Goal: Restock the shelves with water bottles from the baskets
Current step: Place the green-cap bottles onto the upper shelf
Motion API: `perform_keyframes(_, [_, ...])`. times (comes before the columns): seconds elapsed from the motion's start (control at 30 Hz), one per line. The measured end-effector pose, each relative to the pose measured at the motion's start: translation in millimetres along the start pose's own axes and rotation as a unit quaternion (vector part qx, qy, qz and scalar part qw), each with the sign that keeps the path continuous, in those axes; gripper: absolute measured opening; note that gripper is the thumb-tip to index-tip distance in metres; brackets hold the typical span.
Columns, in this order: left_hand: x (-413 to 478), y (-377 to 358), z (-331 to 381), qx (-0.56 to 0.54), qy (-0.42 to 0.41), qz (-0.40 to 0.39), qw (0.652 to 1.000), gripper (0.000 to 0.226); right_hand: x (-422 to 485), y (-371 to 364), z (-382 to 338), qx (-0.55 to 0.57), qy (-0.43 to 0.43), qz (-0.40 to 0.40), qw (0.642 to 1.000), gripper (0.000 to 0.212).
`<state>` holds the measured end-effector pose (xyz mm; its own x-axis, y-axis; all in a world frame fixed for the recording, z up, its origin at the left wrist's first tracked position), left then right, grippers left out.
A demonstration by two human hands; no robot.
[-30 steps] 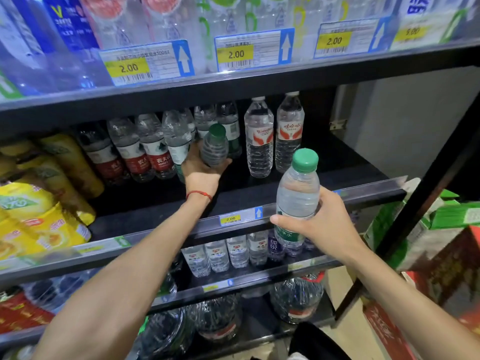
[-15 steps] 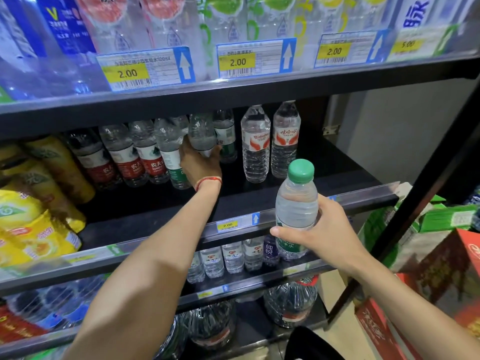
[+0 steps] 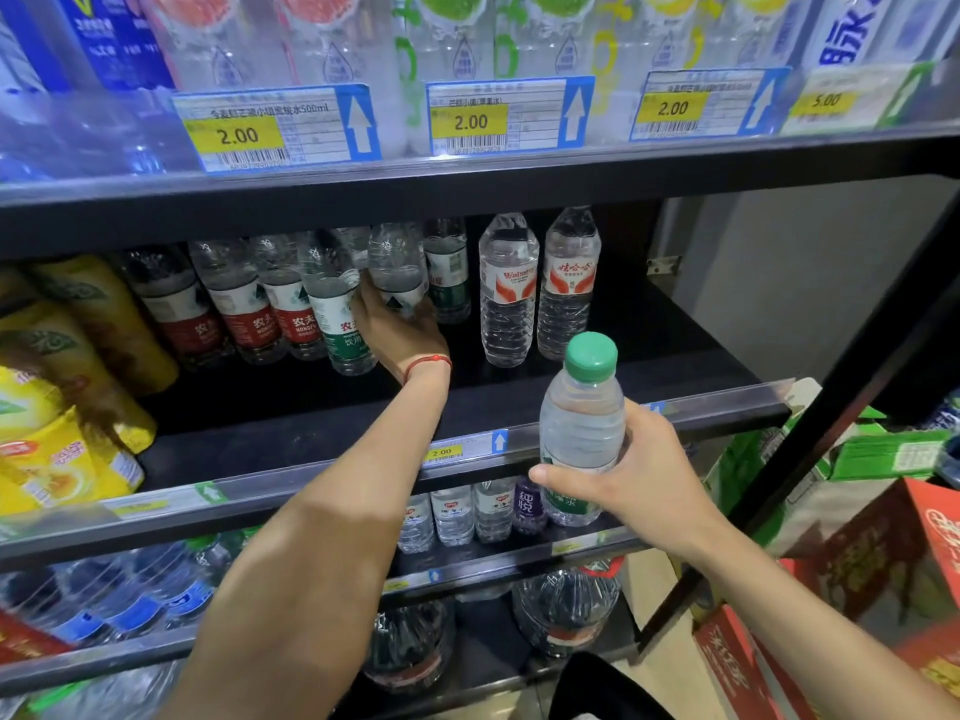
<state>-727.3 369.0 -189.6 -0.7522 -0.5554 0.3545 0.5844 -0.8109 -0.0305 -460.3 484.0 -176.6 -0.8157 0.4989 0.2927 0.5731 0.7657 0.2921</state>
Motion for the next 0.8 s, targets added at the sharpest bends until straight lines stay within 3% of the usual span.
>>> perform_keyframes(0.27, [6,-1,-6,0.124,-0.021,-0.01,0.992,0.083,-2,1,7,-0.015,-0.016,-0.011,1.0,0.043])
perform_keyframes(0.47, [0,-6,-3,0.048,0.003,0.054,0.997,0.086,-2,4,6,-0.017,-0.018,-0.016,1.0,0.044])
perform_keyframes(0.7, [2,2,0,0.052,0.018,0.014,0.998,0.076,-2,3,5,-0.015,-0.015,-0.026,0.999,0.043])
perform_keyframes(0.8, [1,24,9,0.023,0.02,-0.014,0.999,0.056,-5,3,0,-0.015,-0.011,-0.034,0.999,0.047])
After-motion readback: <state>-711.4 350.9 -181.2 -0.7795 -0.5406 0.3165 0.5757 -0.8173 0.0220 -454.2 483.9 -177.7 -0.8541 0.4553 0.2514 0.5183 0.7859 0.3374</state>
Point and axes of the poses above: each hand's wrist, its own x-axis towards the middle knuckle, its own y-axis out of the back of the hand, z = x × y, the point moved 2 cm from there along x, towards the middle knuckle, and after that the axes turned 13 degrees about z, right-handed, at the moved point
